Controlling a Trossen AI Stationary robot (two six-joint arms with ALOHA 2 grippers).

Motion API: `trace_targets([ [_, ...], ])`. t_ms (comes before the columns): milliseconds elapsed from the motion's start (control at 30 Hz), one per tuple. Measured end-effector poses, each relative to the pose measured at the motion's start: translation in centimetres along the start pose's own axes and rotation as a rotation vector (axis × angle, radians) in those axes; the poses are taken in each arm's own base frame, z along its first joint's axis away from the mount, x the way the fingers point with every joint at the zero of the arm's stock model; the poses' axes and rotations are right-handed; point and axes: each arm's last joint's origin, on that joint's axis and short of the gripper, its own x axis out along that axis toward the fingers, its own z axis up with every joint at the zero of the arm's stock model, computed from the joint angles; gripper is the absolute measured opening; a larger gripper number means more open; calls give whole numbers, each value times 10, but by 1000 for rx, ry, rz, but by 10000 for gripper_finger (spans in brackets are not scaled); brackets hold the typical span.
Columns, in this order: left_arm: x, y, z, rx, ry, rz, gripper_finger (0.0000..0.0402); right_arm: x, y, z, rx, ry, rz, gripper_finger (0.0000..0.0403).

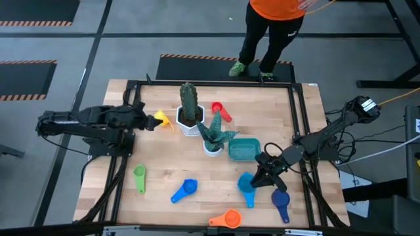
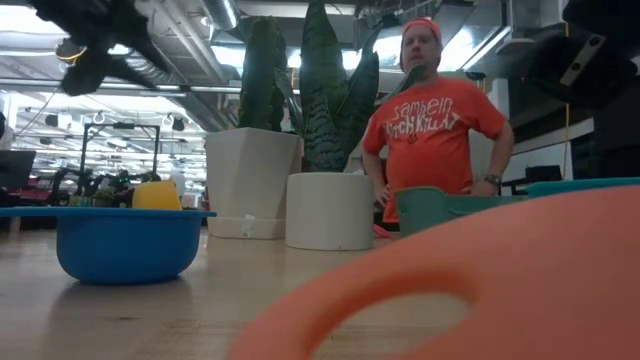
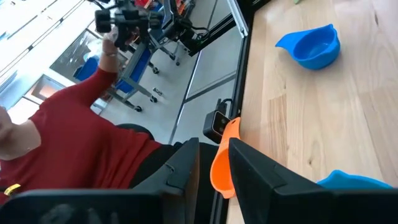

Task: Nest measuring cups in basket
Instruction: Stack the yellow measuring cup on top of the light blue measuring cup

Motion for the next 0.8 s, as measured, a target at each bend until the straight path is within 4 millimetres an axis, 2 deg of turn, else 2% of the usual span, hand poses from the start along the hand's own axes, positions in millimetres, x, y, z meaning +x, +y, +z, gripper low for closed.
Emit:
trace_targets([
  [200,15,8,-10,-140,128,187,131,0,0,0,-58,0,-1,92],
  [600,48,7,-20,-223,140,386,131,0,0,0,-218,2,-3,92],
  [800,69,3,-25,-215,146,422,131,0,-1,-1,-274,6,-7,92],
])
